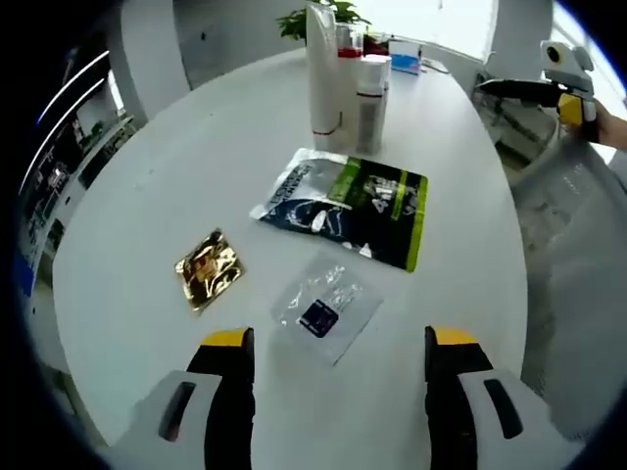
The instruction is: Arrange the skincare products in the storage area until every visible bottle or jar stands upright without overlapping.
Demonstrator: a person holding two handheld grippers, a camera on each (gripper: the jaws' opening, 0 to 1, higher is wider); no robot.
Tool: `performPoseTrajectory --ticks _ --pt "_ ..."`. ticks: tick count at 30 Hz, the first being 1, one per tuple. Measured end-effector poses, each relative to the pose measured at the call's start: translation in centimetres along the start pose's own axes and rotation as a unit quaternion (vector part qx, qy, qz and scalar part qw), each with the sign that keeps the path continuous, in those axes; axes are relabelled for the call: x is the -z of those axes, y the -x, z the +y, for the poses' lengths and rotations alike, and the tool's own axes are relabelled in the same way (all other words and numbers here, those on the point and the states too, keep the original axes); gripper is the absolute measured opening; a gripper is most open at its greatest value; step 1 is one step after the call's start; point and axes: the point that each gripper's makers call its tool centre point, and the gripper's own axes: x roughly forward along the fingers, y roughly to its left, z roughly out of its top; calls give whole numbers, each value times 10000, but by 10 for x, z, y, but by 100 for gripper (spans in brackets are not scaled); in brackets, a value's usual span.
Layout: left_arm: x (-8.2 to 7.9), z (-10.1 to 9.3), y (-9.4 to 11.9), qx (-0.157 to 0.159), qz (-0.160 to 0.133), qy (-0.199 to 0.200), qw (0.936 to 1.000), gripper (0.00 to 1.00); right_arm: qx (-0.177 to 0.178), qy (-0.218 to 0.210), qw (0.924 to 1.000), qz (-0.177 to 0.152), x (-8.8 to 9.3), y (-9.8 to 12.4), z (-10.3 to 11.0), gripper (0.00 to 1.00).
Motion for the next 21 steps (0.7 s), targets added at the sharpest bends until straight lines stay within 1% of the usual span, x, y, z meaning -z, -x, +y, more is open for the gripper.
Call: performPoseTrajectory --ticks 6,11,16,20,21 --pt "-4 7 -8 38 199 -456 9988 65 55 -44 10000 3 0 0 -2 100" --pt "-7 9 -15 169 381 -953 9946 63 75 -43 10000 20 1 0 -3 99" --pt "-9 6 -20 335 426 -1096 9925 56 104 -74 9999 -2 0 0 -4 99" --pt "-9 5 -23 404 508 -1257 9899 52 132 -125 9998 -36 0 1 -6 99" --pt "-10 4 -23 445 488 -1248 9900 51 143 -128 9998 -44 -1 1 -7 99"
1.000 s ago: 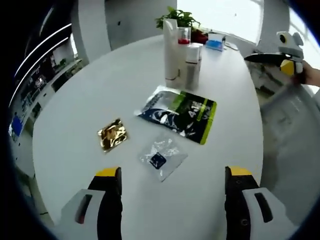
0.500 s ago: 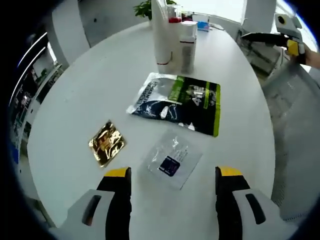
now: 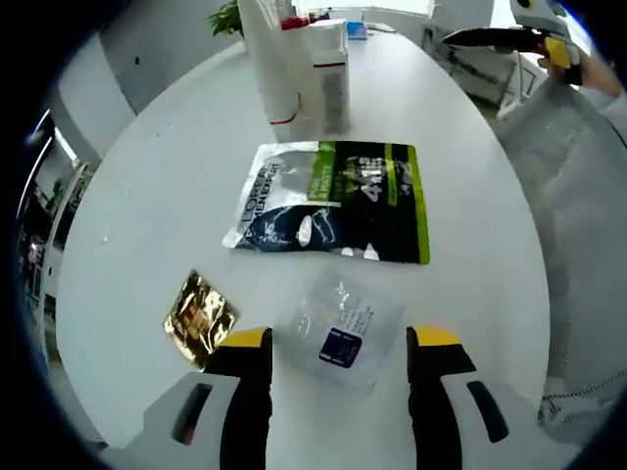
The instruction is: Arrange the skincare products in the storage area until every visible bottle or jar stands upright without overlapping.
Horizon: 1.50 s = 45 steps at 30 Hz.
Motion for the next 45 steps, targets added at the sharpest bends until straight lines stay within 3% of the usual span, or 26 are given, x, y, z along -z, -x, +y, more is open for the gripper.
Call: performPoseTrajectory --ticks 5,9,17,26,45 --pt "0 -6 -2 266 30 20 9996 43 10 -20 10000 -10 0 0 -2 100" --pt "0 -4 -3 205 11 10 9998 37 3 -34 10000 -17 1 0 -2 99" --pt "1 -6 -4 219 67 0 9997 37 -10 -24 10000 -8 1 0 0 99" --pt "-6 -6 11 177 43 110 9998 36 -48 -15 10000 14 1 0 2 98" --pt "-9 -30 13 340 303 -70 9989 36 -32 5 10000 -11 0 0 1 99"
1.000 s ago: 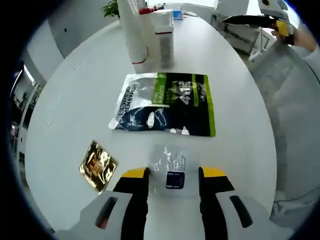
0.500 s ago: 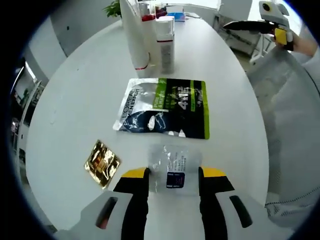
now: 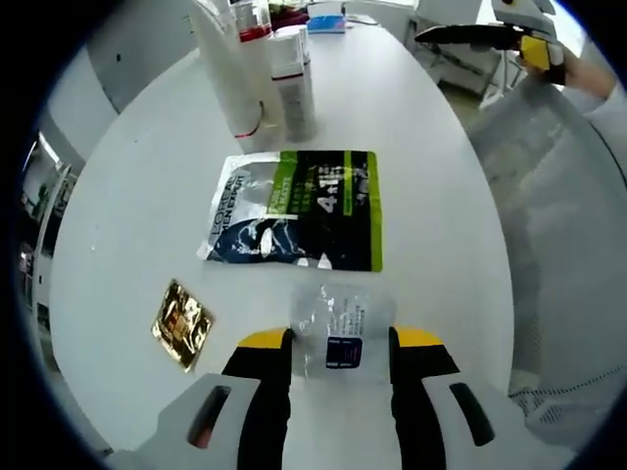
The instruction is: Arrange the skincare products in the storage area until every visible bottle or jar stands upright without overlapping.
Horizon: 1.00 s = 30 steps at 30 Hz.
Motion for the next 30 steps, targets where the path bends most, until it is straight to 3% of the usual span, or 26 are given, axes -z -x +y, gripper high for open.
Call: performPoseTrajectory --ticks 30 --pt "5 5 -16 -93 178 27 9998 37 17 -68 10000 23 1 0 -1 99"
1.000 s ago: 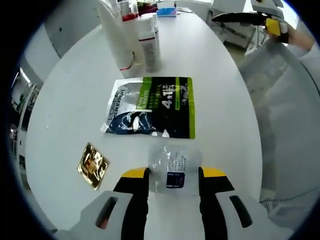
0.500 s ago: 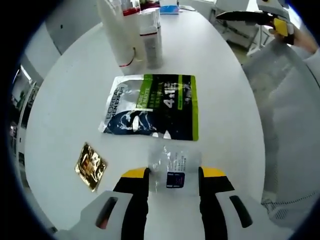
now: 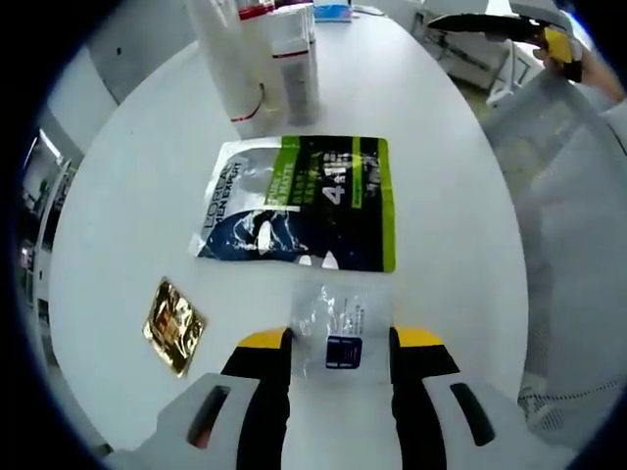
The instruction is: Arrange the skincare products in the storage area until every visible bottle or jar stands upright without overlapping.
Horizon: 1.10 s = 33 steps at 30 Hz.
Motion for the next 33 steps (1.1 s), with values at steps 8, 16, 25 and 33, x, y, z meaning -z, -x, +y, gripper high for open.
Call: performPoseTrajectory --ticks 8,16,25,33 --pt "0 2 0 -60 -44 148 9999 37 -16 5 10000 14 1 0 1 99" --pt "-1 2 0 -67 -93 239 9996 37 -19 4 10000 14 1 -1 1 99" --pt "-1 0 1 -96 -110 293 9995 42 -20 -10 10000 5 0 -1 1 99" --pt "0 -1 5 -170 -181 337 9991 46 -41 17 10000 5 0 0 3 99"
